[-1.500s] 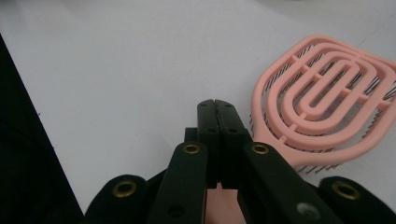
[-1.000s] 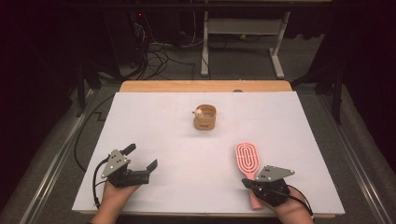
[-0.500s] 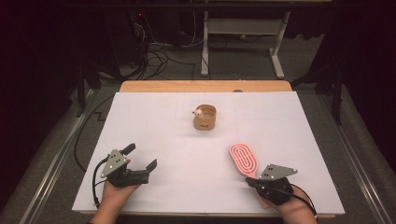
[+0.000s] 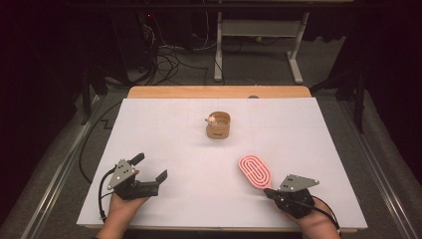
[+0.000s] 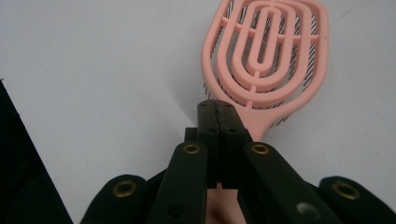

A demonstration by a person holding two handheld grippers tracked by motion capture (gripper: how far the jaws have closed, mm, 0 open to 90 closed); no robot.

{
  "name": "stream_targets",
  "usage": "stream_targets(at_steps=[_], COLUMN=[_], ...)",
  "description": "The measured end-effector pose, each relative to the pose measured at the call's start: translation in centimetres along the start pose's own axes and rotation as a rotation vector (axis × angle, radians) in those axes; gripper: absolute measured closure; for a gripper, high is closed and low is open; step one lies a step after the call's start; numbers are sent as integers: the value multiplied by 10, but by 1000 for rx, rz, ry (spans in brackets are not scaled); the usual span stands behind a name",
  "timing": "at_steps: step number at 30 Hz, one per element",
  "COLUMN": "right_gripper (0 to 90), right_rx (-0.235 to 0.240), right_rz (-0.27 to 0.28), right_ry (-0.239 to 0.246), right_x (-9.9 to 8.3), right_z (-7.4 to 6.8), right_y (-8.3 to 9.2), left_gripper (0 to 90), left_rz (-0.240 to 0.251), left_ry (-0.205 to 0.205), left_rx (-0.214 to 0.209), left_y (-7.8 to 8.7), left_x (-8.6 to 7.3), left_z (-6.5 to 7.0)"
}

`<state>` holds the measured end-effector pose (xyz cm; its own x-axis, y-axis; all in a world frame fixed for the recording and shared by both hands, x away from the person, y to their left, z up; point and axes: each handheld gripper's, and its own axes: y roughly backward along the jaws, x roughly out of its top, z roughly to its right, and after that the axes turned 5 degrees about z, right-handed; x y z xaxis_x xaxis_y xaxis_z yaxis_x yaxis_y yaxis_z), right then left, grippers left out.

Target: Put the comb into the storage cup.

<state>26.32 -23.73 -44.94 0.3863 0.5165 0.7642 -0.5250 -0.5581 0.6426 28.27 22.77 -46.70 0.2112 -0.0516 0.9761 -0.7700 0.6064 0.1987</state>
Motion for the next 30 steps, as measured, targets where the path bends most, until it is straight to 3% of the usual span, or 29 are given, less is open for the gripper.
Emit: stream_targets(at_steps=[7, 11, 12, 16, 18, 22, 24, 26, 30], right_gripper=[900, 900, 900, 885, 867, 834, 769, 751, 611], right_rx=[7, 15, -9, -66, -129, -167, -205, -210, -230], right_rz=[8, 82, 121, 178, 217, 250, 267, 272, 266], right_ry=[1, -35, -61, -100, -137, -174, -207, -211, -234], right_x=[0, 2, 1, -1, -4, -7, -8, -8, -9], right_z=[0, 4, 7, 13, 19, 23, 25, 26, 27], right_y=[2, 7, 11, 16, 20, 23, 25, 26, 24], left_gripper=[0, 0, 0, 0, 0, 0, 0, 0, 0], left_rz=[-1, -5, -8, -12, -11, -12, -16, -18, -19], left_ry=[-3, -6, -8, -11, -7, -6, -10, -12, -16], left_rx=[1, 2, -1, -7, -10, -15, -19, -21, -25], left_y=[0, 0, -1, -1, -1, -2, -2, -3, -3], left_x=[0, 0, 0, -1, -1, -1, -1, -1, -2], left_z=[0, 0, 0, 0, 1, 1, 1, 1, 2])
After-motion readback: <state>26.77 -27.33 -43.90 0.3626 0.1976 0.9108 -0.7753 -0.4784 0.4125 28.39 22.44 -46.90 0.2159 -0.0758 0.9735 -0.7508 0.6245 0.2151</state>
